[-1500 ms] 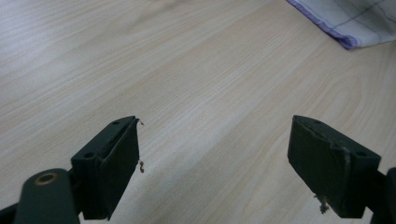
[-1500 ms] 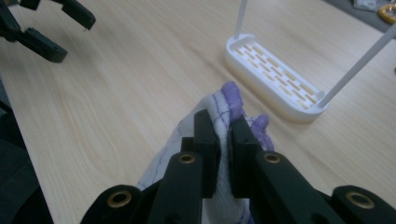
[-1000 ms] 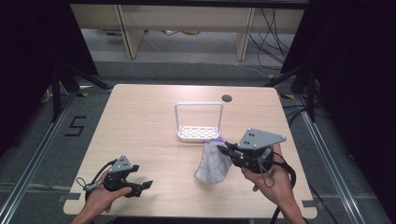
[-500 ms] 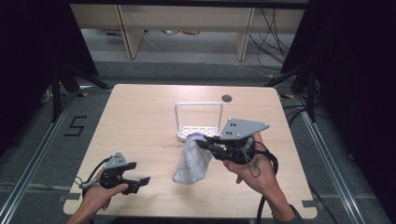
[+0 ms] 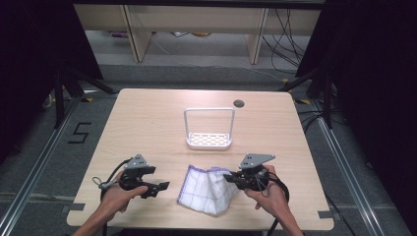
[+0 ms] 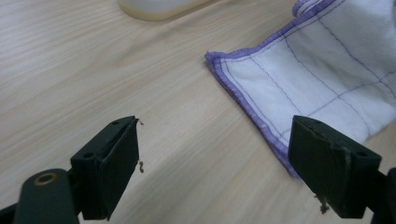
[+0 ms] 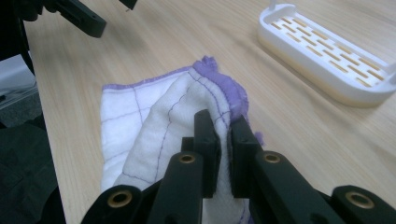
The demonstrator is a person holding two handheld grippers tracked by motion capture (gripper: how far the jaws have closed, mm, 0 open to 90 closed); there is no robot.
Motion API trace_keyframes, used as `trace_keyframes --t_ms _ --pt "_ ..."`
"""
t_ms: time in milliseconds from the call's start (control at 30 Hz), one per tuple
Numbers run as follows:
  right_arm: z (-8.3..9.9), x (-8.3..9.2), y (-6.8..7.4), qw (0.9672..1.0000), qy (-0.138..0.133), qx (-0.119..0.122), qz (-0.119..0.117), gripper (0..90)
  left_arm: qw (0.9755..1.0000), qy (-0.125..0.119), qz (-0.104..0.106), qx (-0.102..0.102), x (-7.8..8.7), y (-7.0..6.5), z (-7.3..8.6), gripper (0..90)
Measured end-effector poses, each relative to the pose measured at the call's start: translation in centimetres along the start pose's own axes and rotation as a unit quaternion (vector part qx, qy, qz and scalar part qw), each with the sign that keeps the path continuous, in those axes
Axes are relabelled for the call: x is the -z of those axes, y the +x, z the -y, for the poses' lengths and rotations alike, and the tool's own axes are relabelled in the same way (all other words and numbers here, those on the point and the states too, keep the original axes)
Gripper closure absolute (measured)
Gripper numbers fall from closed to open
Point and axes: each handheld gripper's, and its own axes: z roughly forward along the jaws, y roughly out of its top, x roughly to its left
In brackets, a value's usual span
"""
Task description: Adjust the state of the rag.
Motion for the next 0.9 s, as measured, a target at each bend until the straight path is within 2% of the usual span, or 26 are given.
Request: trace_keyframes --t_ms 33,67,100,133,167,200,267,333,367,400,433,467,500,533,567,600,633,667,767,800,833,867,900 --pt "0.0 0.0 0.0 1.0000 0.000 0.000 0.000 85.2 1.0000 0.000 0.001 0.000 -0.6 -0.1 -0.3 16.7" --pt "0.1 0.1 0.0 1.0000 -0.002 0.009 0.000 85.2 0.9999 0.010 0.002 -0.012 -1.1 0.0 -0.7 17.6" --pt "0.4 0.3 0.1 1.0000 0.003 0.007 0.006 85.1 0.9998 0.010 -0.003 -0.014 -2.2 -0.1 -1.3 20.2" --pt "0.5 0.3 0.1 0.9999 0.008 0.008 0.010 85.1 0.9994 0.019 -0.002 -0.028 -2.6 0.0 -1.6 22.7" --pt "0.7 0.4 0.2 0.9997 0.010 0.008 0.019 85.1 0.9995 0.017 0.000 -0.027 -3.1 -0.1 -1.8 24.7" --pt "0.8 0.5 0.2 0.9995 0.018 0.006 0.024 85.1 0.9989 0.024 0.002 -0.041 -3.4 -0.1 -2.1 25.6" --pt "1.1 0.6 0.4 0.9992 0.024 0.002 0.031 84.9 0.9990 0.021 0.005 -0.038 -3.9 -0.2 -2.3 29.1" --pt "1.3 0.6 0.4 0.9989 0.022 0.010 0.040 84.9 0.9984 0.024 0.009 -0.050 -4.4 -0.5 -2.7 31.3" --pt "1.6 0.6 0.6 0.9977 0.032 0.018 0.057 84.7 0.9978 0.027 0.014 -0.059 -4.9 -0.8 -3.0 36.1" --pt "1.8 0.6 0.7 0.9970 0.036 0.026 0.063 84.5 0.9973 0.028 0.014 -0.066 -5.3 -0.8 -3.1 38.3" --pt "1.8 0.6 0.7 0.9970 0.036 0.026 0.063 84.5 0.9973 0.028 0.014 -0.066 -5.3 -0.8 -3.1 40.4" --pt "2.2 0.6 1.1 0.9962 0.047 0.024 0.069 84.4 0.9970 0.032 0.016 -0.069 -6.0 -0.9 -3.2 42.0" --pt "2.5 0.6 1.1 0.9961 0.048 0.027 0.068 84.2 0.9970 0.032 0.016 -0.069 -6.0 -0.9 -3.2 44.1" --pt "2.5 0.6 1.1 0.9961 0.048 0.027 0.068 84.2 0.9959 0.042 0.015 -0.078 -6.2 -0.7 -3.3 44.1" --pt "3.2 0.8 1.3 0.9952 0.064 0.028 0.067 84.0 0.9948 0.049 0.019 -0.087 -6.7 -0.8 -3.4 46.2" --pt "3.7 0.8 1.5 0.9950 0.066 0.022 0.071 83.8 0.9948 0.049 0.019 -0.087 -6.7 -0.8 -3.4 47.2" --pt "3.7 0.8 1.5 0.9950 0.066 0.022 0.071 83.8 0.9941 0.053 0.019 -0.093 -7.0 -0.9 -3.4 47.2" --pt "4.6 0.8 1.7 0.9948 0.075 0.017 0.066 82.8 0.9926 0.060 0.019 -0.104 -7.3 -1.0 -3.4 48.4" --pt "5.8 0.4 1.9 0.9950 0.076 0.009 0.064 80.3 0.9919 0.063 0.018 -0.109 -7.8 -1.5 -3.4 49.9" --pt "6.0 0.3 2.0 0.9951 0.076 0.004 0.063 77.5 0.9905 0.068 0.018 -0.118 -7.8 -1.5 -3.5 50.7" --pt "6.0 0.3 2.0 0.9950 0.081 0.002 0.059 73.7 0.9912 0.066 0.019 -0.113 -7.9 -1.7 -3.5 51.5" --pt "6.0 0.3 2.0 0.9950 0.081 0.002 0.059 73.7 0.9912 0.066 0.019 -0.113 -7.9 -1.7 -3.5 51.8" --pt "5.9 0.5 2.0 0.9950 0.078 -0.007 0.062 66.8 0.9905 0.065 0.018 -0.120 -7.9 -1.7 -3.6 52.1"
